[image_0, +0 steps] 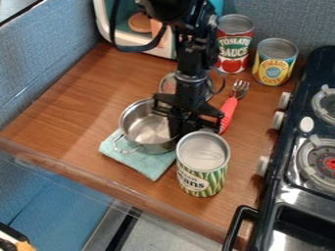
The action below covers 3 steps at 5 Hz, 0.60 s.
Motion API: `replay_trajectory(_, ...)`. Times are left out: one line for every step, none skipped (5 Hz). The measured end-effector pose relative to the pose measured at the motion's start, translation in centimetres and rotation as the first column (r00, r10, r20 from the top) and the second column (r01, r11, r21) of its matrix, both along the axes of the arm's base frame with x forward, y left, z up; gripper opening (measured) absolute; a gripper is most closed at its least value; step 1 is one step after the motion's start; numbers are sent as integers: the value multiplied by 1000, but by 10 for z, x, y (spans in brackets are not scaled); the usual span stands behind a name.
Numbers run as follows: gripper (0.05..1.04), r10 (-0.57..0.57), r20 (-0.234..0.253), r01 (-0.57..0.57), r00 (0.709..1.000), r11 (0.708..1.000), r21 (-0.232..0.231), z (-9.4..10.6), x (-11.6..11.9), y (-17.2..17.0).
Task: Put the silver pot on the blue clothe
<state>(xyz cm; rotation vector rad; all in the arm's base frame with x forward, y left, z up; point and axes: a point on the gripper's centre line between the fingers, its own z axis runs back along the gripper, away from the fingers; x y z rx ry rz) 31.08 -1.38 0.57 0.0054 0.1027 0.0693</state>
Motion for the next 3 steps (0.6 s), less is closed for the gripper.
replay_trajectory(554,23,48,-25,999,999,30,16,0,3)
replay_trajectory(856,8,146,-13,989,999,29,50,4,1)
replay_trajectory(1014,-18,220,17,975,1000,6,73,6,-2)
